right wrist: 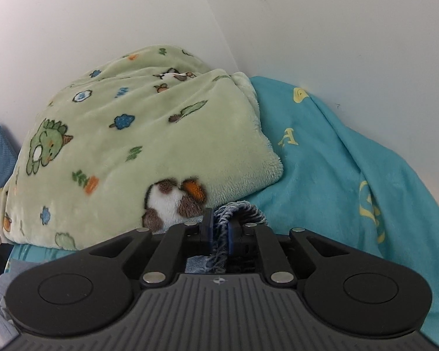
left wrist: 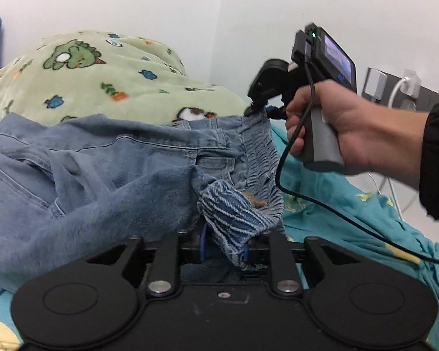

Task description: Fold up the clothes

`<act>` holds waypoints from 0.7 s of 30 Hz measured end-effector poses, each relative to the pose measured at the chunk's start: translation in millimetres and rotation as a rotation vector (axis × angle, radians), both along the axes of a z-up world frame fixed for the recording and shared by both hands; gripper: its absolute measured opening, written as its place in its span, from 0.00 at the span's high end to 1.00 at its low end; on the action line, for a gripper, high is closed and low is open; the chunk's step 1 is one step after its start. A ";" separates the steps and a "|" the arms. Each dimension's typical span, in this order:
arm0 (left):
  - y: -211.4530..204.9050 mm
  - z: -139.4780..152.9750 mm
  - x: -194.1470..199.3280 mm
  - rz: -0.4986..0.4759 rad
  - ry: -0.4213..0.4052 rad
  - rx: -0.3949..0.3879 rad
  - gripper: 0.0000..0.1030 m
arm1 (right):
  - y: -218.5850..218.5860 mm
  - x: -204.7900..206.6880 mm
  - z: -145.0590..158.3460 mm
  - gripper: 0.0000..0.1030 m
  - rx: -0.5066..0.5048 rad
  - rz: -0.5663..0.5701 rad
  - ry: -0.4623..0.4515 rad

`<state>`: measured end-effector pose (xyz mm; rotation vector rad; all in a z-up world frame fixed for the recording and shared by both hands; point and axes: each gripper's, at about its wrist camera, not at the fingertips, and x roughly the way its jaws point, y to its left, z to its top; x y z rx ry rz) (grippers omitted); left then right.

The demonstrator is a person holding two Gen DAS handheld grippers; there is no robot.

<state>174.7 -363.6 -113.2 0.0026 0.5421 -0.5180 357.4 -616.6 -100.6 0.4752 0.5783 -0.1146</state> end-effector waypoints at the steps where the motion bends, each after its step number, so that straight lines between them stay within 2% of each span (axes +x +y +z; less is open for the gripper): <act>1: 0.1 2.6 -4.5 -0.025 0.005 0.002 0.63 | 2.5 -4.0 4.9 0.60 -0.019 0.003 0.015; 3: 2.6 13.0 -21.6 -0.093 0.007 0.016 0.58 | 9.0 -15.3 15.9 0.40 -0.068 0.012 0.032; 5: 8.1 25.9 -35.6 -0.158 0.005 0.028 0.56 | 18.6 -30.3 29.8 0.43 -0.101 0.031 0.040; 8: 26.8 50.1 -64.6 -0.207 -0.017 0.005 0.52 | 33.8 -56.5 52.9 0.44 -0.132 0.054 0.036; 15: 82.7 106.6 -130.8 -0.224 -0.071 -0.019 0.50 | 71.0 -120.3 95.6 0.46 -0.156 0.026 -0.006; 21: 155.1 145.2 -162.9 -0.201 -0.121 -0.063 0.51 | 120.0 -170.2 104.8 0.46 -0.125 0.004 -0.038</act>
